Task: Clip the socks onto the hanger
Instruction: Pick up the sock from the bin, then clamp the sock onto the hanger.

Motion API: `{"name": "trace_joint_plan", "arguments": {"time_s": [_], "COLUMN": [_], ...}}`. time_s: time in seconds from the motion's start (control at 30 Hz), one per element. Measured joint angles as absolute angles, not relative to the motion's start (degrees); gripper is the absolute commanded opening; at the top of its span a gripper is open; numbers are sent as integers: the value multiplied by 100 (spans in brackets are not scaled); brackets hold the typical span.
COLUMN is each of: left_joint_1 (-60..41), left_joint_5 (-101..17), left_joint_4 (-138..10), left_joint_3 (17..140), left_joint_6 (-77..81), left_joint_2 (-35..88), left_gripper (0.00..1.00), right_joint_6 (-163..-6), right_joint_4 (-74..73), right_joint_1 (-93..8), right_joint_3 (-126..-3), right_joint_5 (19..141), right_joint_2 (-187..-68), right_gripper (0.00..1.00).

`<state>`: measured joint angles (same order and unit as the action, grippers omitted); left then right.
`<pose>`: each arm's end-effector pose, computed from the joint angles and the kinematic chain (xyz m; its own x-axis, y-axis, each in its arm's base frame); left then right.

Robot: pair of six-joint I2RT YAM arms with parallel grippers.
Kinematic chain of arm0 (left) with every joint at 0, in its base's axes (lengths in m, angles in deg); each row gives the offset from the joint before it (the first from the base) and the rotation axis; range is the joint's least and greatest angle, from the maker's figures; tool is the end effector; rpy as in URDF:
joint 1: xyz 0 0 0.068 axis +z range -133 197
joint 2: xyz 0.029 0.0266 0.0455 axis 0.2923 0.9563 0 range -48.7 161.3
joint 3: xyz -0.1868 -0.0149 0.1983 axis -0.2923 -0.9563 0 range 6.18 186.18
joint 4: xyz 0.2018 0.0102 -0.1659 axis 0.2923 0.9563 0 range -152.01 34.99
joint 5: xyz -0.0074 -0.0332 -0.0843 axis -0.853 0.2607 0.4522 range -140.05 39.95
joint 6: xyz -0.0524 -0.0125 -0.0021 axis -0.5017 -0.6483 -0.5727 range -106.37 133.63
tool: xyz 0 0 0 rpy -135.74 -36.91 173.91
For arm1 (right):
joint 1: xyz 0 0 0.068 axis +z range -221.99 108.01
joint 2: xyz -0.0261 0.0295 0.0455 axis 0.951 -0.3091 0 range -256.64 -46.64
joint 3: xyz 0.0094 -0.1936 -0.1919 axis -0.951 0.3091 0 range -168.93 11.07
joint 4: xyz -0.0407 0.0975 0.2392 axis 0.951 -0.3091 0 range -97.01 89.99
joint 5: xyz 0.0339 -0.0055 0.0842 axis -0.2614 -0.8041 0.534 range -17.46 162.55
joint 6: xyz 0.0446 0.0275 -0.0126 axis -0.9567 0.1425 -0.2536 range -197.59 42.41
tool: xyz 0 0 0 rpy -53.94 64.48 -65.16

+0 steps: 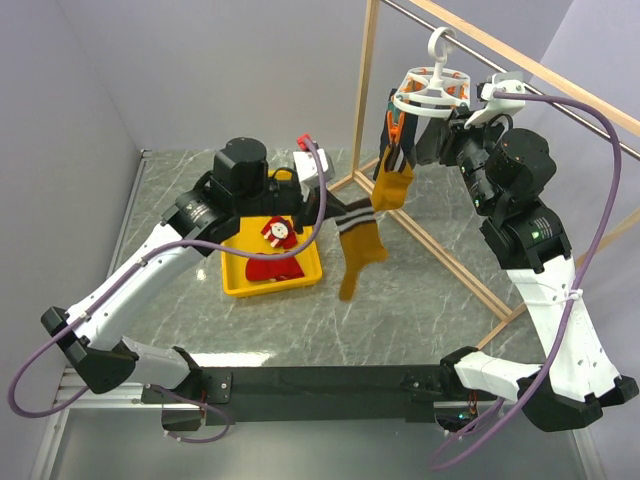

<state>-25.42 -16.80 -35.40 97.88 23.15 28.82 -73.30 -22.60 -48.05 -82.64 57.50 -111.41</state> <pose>0.1987 -0.2081 0.4671 0.0021 0.1855 -0.9826 0.9725 0.2286 0.0452 0.1870 0.0730 0.5354 0.1125 -0.0292 -0.9932 -0.1482 0.9879 -0.0458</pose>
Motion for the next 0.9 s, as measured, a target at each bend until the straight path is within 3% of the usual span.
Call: {"name": "trace_joint_plan", "arguments": {"time_s": [0.37,0.6,0.9], "left_joint_1": [-3610,-3954,-3962], "left_joint_5": [-1804,-2895,-4283], "left_joint_4": [-4549,-4781,-4956], "left_joint_3": [10035,11259,11388], "left_joint_6": [1010,487,-203], "left_joint_2": [3166,4646,5136], "left_gripper": [1,1,1], "right_joint_6": [-7625,-7721,-7970], "right_joint_4": [-2334,-2472,-2527], "right_joint_1": [-4805,-4805,-4805], "right_joint_3": [-8264,-8358,-8393], "right_joint_5": [5981,6032,6132], "right_joint_2": [-11137,-11139,-11001], "right_gripper": [0,0,0]}}
